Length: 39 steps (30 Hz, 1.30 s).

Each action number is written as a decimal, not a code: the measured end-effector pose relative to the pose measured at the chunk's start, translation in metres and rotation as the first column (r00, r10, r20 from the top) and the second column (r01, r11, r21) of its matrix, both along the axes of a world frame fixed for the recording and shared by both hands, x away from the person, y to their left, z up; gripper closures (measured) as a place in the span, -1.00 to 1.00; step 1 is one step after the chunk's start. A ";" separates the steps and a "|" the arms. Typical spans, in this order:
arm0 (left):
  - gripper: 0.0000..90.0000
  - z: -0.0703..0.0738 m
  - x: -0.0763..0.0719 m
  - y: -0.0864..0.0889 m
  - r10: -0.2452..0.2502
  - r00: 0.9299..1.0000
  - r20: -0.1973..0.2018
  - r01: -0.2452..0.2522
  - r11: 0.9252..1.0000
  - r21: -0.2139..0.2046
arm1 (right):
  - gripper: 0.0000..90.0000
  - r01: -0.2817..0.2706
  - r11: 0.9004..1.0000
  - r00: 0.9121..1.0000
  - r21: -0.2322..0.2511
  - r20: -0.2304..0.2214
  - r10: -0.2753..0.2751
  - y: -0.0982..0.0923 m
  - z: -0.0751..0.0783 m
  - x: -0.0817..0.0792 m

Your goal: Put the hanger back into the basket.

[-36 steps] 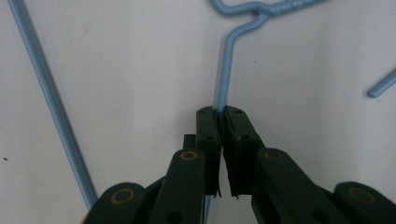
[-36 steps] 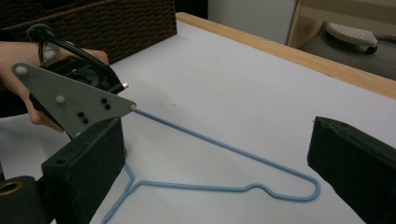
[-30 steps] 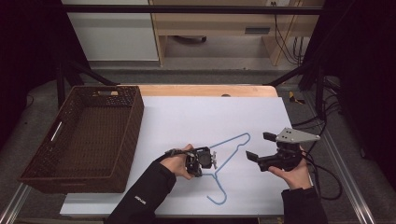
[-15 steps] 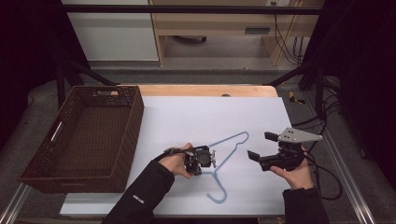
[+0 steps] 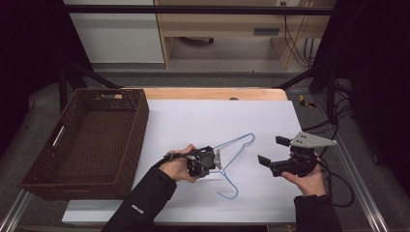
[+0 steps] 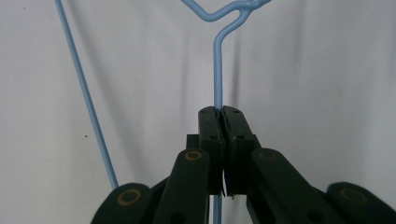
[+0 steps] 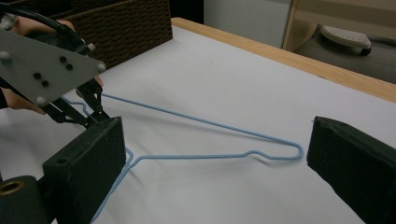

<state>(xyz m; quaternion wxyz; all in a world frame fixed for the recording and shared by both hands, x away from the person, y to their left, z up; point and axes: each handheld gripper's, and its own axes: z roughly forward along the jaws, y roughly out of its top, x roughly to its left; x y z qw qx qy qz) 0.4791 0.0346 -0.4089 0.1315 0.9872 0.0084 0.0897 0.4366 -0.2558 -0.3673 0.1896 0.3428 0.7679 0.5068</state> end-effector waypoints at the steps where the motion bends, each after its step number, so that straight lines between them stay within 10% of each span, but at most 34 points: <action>1: 0.96 0.002 0.000 0.001 -0.001 1.000 0.012 0.001 1.000 -0.007 | -0.89 0.002 1.000 1.000 0.001 0.002 -0.002 0.000 0.000 0.000; 31: 0.97 0.091 -0.001 0.022 0.100 0.980 0.174 -0.061 0.973 -0.221 | -0.89 0.014 0.999 1.000 0.038 0.024 -0.015 -0.010 0.007 -0.005; 39: 0.97 0.135 -0.002 0.036 0.177 0.966 0.187 -0.114 0.946 -0.305 | -0.89 0.020 0.999 0.999 0.047 0.030 -0.022 -0.012 0.009 -0.006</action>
